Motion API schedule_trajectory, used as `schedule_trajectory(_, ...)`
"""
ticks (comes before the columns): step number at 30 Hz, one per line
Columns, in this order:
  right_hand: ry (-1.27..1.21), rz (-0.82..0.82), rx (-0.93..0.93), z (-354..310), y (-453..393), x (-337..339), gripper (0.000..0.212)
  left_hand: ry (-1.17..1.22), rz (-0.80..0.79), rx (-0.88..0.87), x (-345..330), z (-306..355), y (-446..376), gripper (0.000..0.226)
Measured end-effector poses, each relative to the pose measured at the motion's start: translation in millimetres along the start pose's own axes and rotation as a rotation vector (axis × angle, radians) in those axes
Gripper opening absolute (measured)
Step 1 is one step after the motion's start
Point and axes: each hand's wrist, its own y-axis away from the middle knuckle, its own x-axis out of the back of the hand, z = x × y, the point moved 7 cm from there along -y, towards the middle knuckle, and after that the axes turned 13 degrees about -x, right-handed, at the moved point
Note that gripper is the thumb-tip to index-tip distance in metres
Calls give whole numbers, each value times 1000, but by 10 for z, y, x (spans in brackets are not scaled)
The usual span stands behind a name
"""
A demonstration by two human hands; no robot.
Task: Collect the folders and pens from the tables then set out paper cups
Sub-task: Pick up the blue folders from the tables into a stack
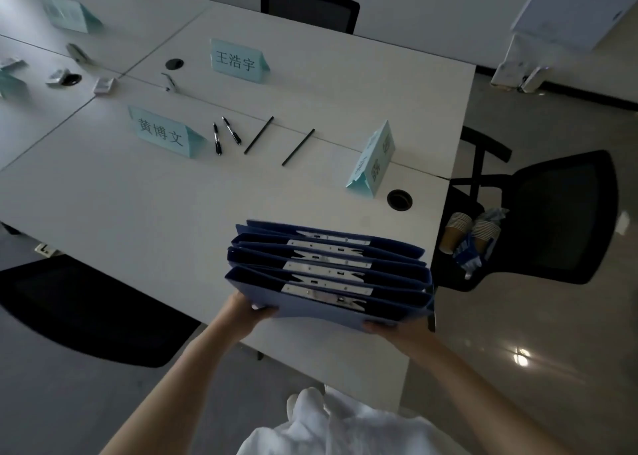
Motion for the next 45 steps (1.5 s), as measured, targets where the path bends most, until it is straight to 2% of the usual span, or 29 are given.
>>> schedule_trajectory(3, 8, 89, 0, 26, -114, 43, 55, -62, 29, -63, 59, 32, -59, 68)
schedule_trajectory(6, -1, 95, -16, -69, -166, 98, 69, -111, 37, -53, 123, 50, -160, 66)
schedule_trajectory(10, -26, 60, -69, -204, -227, 233, 70, -23, -86, -10, 191, 100, -328, 65)
schedule_trajectory(13, -94, -24, -152, -232, -259, 246, 63, 122, -192, 26, 226, 172, -430, 60)
schedule_trajectory(18, -244, -138, -404, 51, -280, 137, 75, 74, -333, 34, 238, 225, -579, 59)
schedule_trajectory(21, -301, -244, -509, 209, -269, 37, 69, 102, -418, 172, 128, 104, -572, 60)
schedule_trajectory(24, -375, -316, -595, 345, -280, -48, 66, 316, -380, 334, -88, 10, -476, 48)
schedule_trajectory(28, -460, -303, -692, 471, -335, -110, 60, 451, -220, 452, -323, -130, -414, 43)
schedule_trajectory(34, -521, -233, -733, 541, -437, -147, 37, 470, -182, 498, -512, -249, -384, 71)
schedule_trajectory(38, -538, -213, -720, 543, -488, -159, 36, 460, -161, 507, -527, -265, -430, 77)
schedule_trajectory(40, -533, -202, -714, 531, -512, -174, 39, 433, -127, 506, -512, -243, -462, 72)
schedule_trajectory(42, -536, -188, -700, 499, -512, -177, 38, 398, -78, 493, -494, -200, -501, 58)
schedule_trajectory(45, -536, -175, -689, 459, -493, -150, 31, 351, -26, 469, -456, -119, -556, 44)
